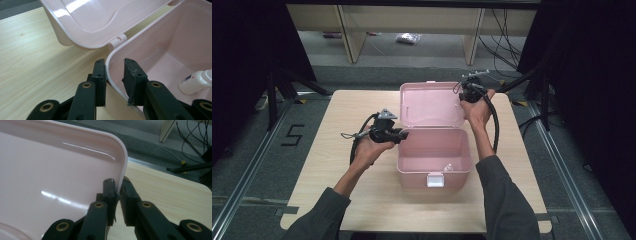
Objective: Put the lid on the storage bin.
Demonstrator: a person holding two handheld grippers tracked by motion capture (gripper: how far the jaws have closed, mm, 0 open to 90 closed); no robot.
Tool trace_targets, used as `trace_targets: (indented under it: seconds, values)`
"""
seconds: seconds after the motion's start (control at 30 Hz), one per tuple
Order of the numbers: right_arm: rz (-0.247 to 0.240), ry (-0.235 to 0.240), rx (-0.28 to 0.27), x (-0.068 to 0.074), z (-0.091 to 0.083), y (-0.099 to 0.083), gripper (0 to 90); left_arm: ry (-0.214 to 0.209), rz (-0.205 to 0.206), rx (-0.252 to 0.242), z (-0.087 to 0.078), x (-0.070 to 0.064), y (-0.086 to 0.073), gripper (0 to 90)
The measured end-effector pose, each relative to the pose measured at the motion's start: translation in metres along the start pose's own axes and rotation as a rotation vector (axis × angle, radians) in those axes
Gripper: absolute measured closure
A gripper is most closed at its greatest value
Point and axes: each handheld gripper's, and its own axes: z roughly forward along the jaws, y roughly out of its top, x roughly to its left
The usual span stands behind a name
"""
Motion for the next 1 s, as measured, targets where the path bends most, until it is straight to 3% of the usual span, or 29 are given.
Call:
trace_targets:
  seconds: [0.23,0.27,0.33,1.0]
  values:
    - [-0.012,0.004,-0.030,0.002,-0.013,0.003,84.2,0.007,0.001,-0.005,0.000,0.000,0.000,72.7]
    - [-0.018,0.006,-0.032,0.001,-0.015,0.003,84.1,-0.005,0.017,-0.016,0.001,0.001,0.000,72.8]
    - [-0.021,0.005,-0.037,0.002,-0.020,0.004,84.2,0.005,-0.004,-0.007,0.001,0.000,0.000,73.2]
    - [-0.063,0.026,-0.149,0.007,-0.065,-0.004,84.3,0.025,-0.003,-0.021,0.002,-0.001,0.000,76.9]
